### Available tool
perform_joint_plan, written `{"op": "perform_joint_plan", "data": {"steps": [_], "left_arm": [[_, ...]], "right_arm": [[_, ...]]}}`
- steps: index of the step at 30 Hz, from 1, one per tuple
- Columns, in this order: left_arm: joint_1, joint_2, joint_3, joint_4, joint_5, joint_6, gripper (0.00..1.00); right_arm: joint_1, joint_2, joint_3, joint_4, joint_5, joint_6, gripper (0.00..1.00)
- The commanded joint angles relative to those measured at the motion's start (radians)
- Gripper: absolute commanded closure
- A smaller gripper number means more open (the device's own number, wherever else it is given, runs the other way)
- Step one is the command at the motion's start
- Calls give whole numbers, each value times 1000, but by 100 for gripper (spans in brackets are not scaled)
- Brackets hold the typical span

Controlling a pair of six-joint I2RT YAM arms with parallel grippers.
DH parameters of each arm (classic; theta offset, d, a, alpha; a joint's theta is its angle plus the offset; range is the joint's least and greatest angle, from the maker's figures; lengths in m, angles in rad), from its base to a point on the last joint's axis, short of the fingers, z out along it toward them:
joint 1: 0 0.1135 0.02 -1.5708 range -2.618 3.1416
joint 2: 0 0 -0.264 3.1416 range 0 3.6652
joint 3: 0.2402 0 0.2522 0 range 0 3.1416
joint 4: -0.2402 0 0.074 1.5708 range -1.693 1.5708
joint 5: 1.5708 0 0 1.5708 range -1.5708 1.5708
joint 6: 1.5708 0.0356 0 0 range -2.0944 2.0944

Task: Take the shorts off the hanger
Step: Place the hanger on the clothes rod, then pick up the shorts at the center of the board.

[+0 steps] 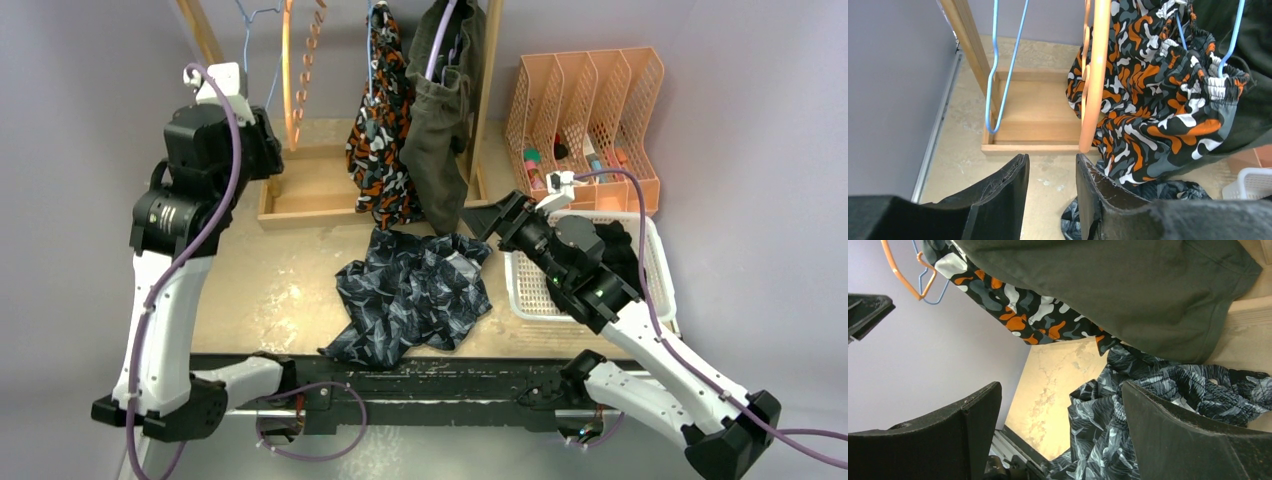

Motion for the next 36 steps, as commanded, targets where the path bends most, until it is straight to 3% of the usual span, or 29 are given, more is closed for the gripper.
{"op": "perform_joint_plan", "data": {"steps": [1,8,16,23,29,32,36], "left_arm": [[6,-150,-180,147,42,-88,61],[5,-449,-555,192,-14,-219,50],[5,-605,-781,110,44,-377,48],[5,-645,-898,162,-58,-474,45],[5,-605,-893,161,-165,-466,43],[5,-605,-903,169,-199,-443,42],[6,-630,-916,198,-237,-444,42]], "right_arm": [[-6,10,-8,20,9,-10,9],[-6,72,-39,-55,-16,-56,9],[2,286,-54,-47,-192,-206,9],[167,471,44,-157,41,-232,3],[321,605,183,-302,319,-200,1],[354,679,235,-319,337,-200,0],[365,787,251,-269,238,-219,0]]}}
